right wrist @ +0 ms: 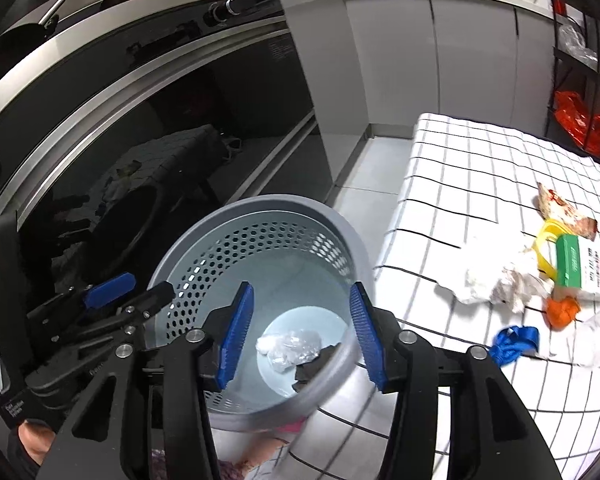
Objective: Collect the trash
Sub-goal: 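Move both open tools back over the table toward the strap and cup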
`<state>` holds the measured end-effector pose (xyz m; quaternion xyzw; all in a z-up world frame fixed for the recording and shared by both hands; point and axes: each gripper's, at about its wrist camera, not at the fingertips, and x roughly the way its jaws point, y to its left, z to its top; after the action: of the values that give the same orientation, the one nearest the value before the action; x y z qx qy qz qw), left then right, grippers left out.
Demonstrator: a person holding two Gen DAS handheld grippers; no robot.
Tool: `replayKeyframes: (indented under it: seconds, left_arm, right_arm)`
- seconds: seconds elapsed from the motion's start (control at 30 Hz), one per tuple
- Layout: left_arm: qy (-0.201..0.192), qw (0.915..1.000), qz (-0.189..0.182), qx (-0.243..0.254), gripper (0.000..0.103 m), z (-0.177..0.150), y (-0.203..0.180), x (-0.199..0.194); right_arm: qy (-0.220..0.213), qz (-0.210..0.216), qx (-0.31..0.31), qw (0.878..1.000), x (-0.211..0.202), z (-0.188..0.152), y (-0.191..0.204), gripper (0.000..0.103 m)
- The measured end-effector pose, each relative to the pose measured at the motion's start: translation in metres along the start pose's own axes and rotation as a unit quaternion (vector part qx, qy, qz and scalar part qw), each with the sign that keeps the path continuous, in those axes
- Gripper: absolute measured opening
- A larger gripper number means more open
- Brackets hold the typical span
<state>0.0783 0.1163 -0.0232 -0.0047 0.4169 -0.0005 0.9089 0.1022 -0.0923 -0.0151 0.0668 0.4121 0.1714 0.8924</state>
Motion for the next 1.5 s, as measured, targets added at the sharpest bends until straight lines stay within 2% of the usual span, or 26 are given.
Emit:
replayKeyframes:
  seconds: [0.33,0.6,0.77,1.0,1.07,1.17,1.5]
  left_arm:
    - [-0.011,0.9994,-0.029,0.017,0.059,-0.002,-0.031,-0.006]
    - [-0.02,0.9974,-0.061,0.031,0.064,-0.007,-0.069,-0.013]
    - [-0.027,0.9963,-0.072,0.04,0.066,-0.009,-0.093,-0.015]
    - [-0.047,0.9948,-0.075,0.05,0.069,-0.01,-0.125,-0.017]
    - [-0.054,0.9945,-0.072,0.055,0.07,-0.01,-0.133,-0.017]
    - [-0.06,0.9939,-0.068,0.063,0.072,-0.011,-0.143,-0.016]
    - [-0.046,0.9937,-0.077,0.066,0.072,-0.01,-0.146,-0.008]
  right_arm:
    - [-0.024,-0.048,0.034,0.998,-0.037,-0.031,-0.05,0.054]
    - [-0.064,-0.114,0.06,0.99,-0.084,-0.05,-0.101,0.061]
    - [-0.078,-0.155,0.114,0.978,-0.106,-0.07,-0.137,0.062]
    - [-0.084,-0.207,0.165,0.961,-0.115,-0.088,-0.163,0.065]
    - [-0.084,-0.215,0.18,0.956,-0.114,-0.09,-0.167,0.069]
    - [-0.084,-0.227,0.202,0.949,-0.11,-0.089,-0.172,0.07]
    - [-0.08,-0.255,0.281,0.922,-0.081,-0.078,-0.193,0.071]
